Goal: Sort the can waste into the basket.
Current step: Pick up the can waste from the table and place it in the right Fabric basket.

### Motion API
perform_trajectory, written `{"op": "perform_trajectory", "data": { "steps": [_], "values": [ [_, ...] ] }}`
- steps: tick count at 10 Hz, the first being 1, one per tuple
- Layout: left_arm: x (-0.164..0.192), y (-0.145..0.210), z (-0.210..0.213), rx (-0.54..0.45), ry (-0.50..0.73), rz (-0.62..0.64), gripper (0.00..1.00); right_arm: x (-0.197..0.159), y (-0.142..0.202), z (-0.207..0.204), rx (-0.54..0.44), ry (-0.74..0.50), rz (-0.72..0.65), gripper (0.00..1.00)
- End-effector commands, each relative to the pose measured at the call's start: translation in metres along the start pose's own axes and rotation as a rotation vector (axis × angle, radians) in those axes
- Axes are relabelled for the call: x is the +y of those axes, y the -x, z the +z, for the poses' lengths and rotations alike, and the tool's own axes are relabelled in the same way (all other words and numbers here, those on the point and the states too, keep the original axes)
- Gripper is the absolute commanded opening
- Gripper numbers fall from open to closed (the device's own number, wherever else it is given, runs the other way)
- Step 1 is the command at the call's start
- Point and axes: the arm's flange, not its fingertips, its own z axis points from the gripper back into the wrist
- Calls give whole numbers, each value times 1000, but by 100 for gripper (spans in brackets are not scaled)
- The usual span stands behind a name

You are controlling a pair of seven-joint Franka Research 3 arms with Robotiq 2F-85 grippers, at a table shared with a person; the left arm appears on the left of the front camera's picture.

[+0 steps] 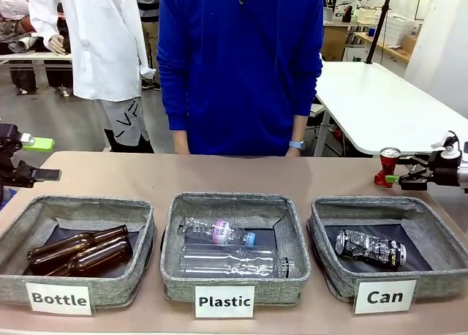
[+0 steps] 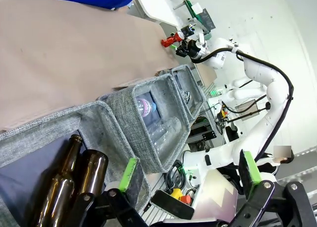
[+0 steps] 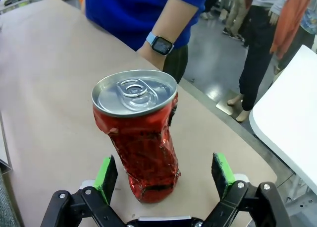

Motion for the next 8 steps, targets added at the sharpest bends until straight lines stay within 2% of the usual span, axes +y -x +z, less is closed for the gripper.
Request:
{"op": "perform_trajectory", "data": {
  "steps": [1, 6, 7, 8],
  "values": [
    [-3, 1, 1, -1, -2, -4, 100, -6, -1, -11, -51, -15, -22, 100],
    [-3, 1, 1, -1, -2, -4, 100, -8, -2, -23, -114, -82, -80, 100],
    [-3, 1, 1, -1, -2, -4, 100, -9, -2, -23, -148, -105, -101, 63],
    [-3, 1, 1, -1, -2, -4, 100, -9, -2, -24, -161, -112, -117, 44]
  ]
}}
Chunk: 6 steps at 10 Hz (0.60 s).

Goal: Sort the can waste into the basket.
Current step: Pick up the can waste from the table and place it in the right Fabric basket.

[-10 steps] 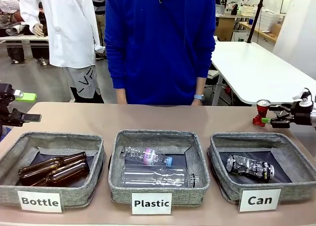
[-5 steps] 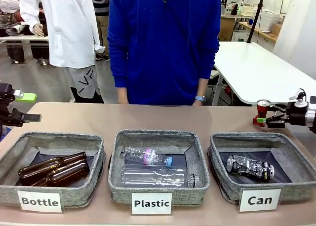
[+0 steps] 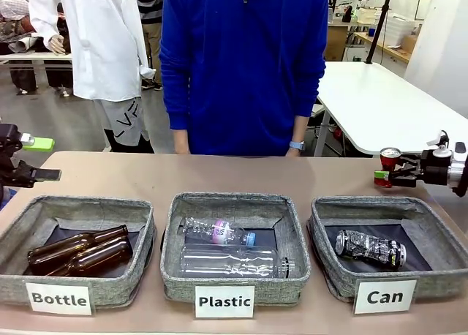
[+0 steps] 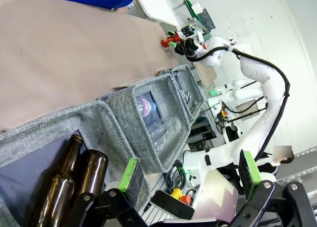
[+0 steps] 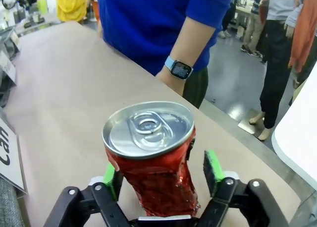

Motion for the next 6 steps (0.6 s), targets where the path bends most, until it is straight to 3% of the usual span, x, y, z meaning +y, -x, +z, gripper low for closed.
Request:
{"op": "perform_trajectory", "data": {
  "steps": [1, 2, 4, 5, 6],
  "values": [
    [-2, 1, 1, -1, -2, -4, 100, -9, -2, 0, -45, -6, -35, 7],
    [-2, 1, 1, -1, -2, -4, 100, -9, -2, 0, -50, -8, -41, 0],
    [-2, 1, 1, -1, -2, -4, 100, -7, -2, 0, -61, -26, -51, 0],
    [-2, 1, 1, -1, -2, -4, 100, -6, -4, -2, -81, -52, -65, 8],
    [-2, 1, 1, -1, -2, -4, 100, -4, -7, -3, -81, -69, -64, 0]
  ]
}}
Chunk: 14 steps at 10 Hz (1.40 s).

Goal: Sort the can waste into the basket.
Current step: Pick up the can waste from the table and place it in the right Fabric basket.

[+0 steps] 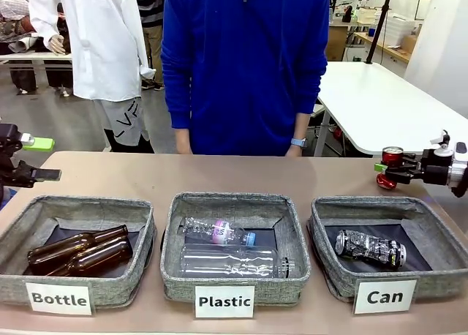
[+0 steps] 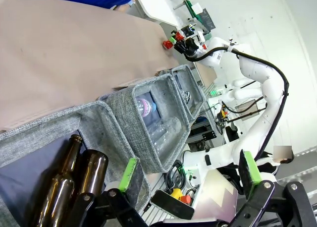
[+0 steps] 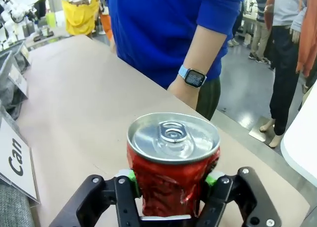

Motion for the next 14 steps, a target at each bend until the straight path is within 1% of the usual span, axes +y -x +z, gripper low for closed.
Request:
{"op": "perform_trajectory", "data": {
  "steps": [1, 2, 3, 4, 5, 6, 7, 8, 10, 11, 12, 13, 14],
  "values": [
    [-2, 1, 1, -1, -2, -4, 100, 0, -19, 1, -11, -32, -4, 0],
    [-2, 1, 1, -1, -2, -4, 100, 9, -41, 5, 8, -39, 8, 0],
    [-2, 1, 1, -1, -2, -4, 100, 27, -72, 12, 5, -63, 37, 0],
    [-2, 1, 1, -1, -2, -4, 100, 55, -109, 19, 25, -94, 82, 0],
    [-2, 1, 1, -1, -2, -4, 100, 92, -145, 28, 89, -158, 103, 0],
    [-2, 1, 1, -1, -2, -4, 100, 125, -166, 33, 150, -314, 133, 0],
    [-2, 1, 1, -1, -2, -4, 100, 160, -178, 37, 251, -478, 176, 0],
    [-2, 1, 1, -1, -2, -4, 100, 192, -182, 40, 359, -588, 208, 0],
    [-2, 1, 1, -1, -2, -4, 100, 255, -182, 43, 571, -706, 332, 0],
    [-2, 1, 1, -1, -2, -4, 100, 268, -177, 42, 655, -693, 367, 0],
    [-2, 1, 1, -1, -2, -4, 100, 274, -173, 39, 691, -715, 382, 0],
    [-2, 1, 1, -1, -2, -4, 100, 266, -167, 35, 712, -677, 355, 0],
    [-2, 1, 1, -1, -2, -4, 100, 262, -164, 28, 733, -666, 332, 0]
  ]
}}
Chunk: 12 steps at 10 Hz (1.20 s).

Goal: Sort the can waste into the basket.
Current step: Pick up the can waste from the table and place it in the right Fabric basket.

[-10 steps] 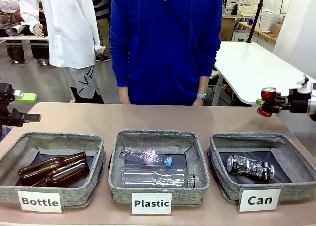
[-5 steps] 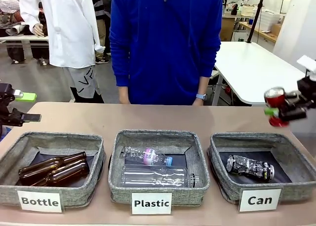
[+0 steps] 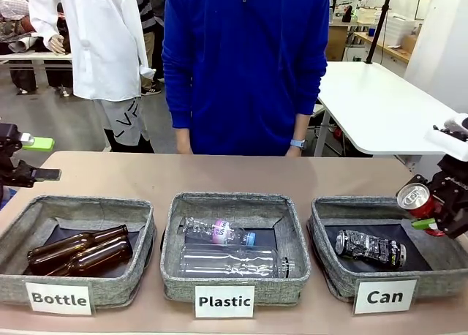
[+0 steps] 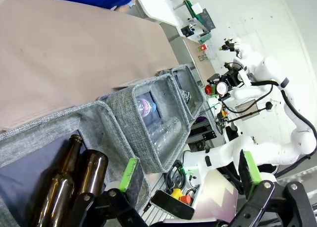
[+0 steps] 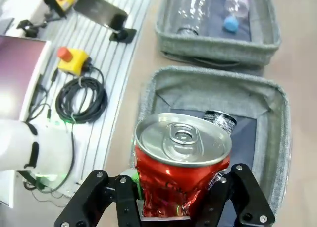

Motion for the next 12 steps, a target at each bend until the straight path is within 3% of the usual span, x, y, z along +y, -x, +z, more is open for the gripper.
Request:
{"op": "perform_trajectory", "data": {
  "steps": [1, 3, 4, 5, 6, 7, 9, 10, 12],
  "values": [
    [-2, 1, 1, -1, -2, -4, 100, -16, 2, -7, 28, 17, -68, 0],
    [-2, 1, 1, -1, -2, -4, 100, -23, 3, -6, 44, 32, -70, 0],
    [-2, 1, 1, -1, -2, -4, 100, -27, 1, -10, 41, 39, -65, 7],
    [-2, 1, 1, -1, -2, -4, 100, -29, 5, -7, 37, 65, -57, 56],
    [-2, 1, 1, -1, -2, -4, 100, -29, 6, -5, 38, 67, -62, 63],
    [-2, 1, 1, -1, -2, -4, 100, -31, 9, -4, 44, 73, -66, 100],
    [-2, 1, 1, -1, -2, -4, 100, -36, 13, 1, 43, 79, -70, 100],
    [-2, 1, 1, -1, -2, -4, 100, -37, 13, 1, 39, 80, -66, 79],
    [-2, 1, 1, -1, -2, -4, 100, -39, 17, 5, 28, 88, -76, 100]
  ]
}}
